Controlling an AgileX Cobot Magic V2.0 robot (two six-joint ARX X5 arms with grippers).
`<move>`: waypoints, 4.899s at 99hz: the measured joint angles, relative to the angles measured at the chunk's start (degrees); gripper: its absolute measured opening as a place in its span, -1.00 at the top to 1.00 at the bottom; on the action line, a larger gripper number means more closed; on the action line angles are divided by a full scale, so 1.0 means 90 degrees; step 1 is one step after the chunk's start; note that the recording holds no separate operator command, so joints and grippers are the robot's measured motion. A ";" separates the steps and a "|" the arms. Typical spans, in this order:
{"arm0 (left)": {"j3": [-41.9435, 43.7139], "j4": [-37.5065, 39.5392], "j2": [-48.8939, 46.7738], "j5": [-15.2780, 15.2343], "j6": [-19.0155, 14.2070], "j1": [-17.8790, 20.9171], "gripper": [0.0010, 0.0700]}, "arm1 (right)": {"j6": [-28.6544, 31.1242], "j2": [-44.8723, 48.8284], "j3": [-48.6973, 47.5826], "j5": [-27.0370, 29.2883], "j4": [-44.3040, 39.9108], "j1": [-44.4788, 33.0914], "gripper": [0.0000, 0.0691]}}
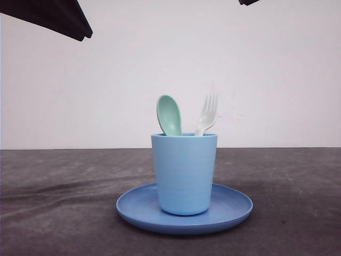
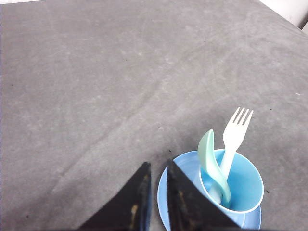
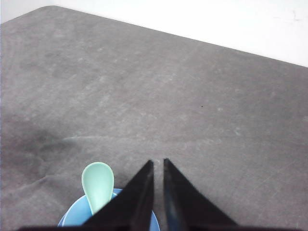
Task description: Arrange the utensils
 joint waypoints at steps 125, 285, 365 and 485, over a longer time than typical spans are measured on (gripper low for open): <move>-0.0073 0.0146 -0.0464 -0.0180 0.0454 0.1117 0.95 | -0.0002 0.0000 0.0000 0.0000 0.0015 0.0000 0.98; -0.4792 0.1069 -0.5637 0.0345 0.1270 0.4294 0.95 | -0.0002 0.0002 0.0000 0.0000 0.0022 0.0000 0.98; -0.4792 0.1069 -0.5637 0.0345 0.1270 0.4294 0.95 | -0.0452 -0.0022 0.0000 0.0097 0.0636 -0.0165 0.98; -0.4792 0.1069 -0.5637 0.0345 0.1270 0.4294 0.95 | -0.1212 -0.5132 -0.5022 -0.2341 0.1622 -0.5928 0.98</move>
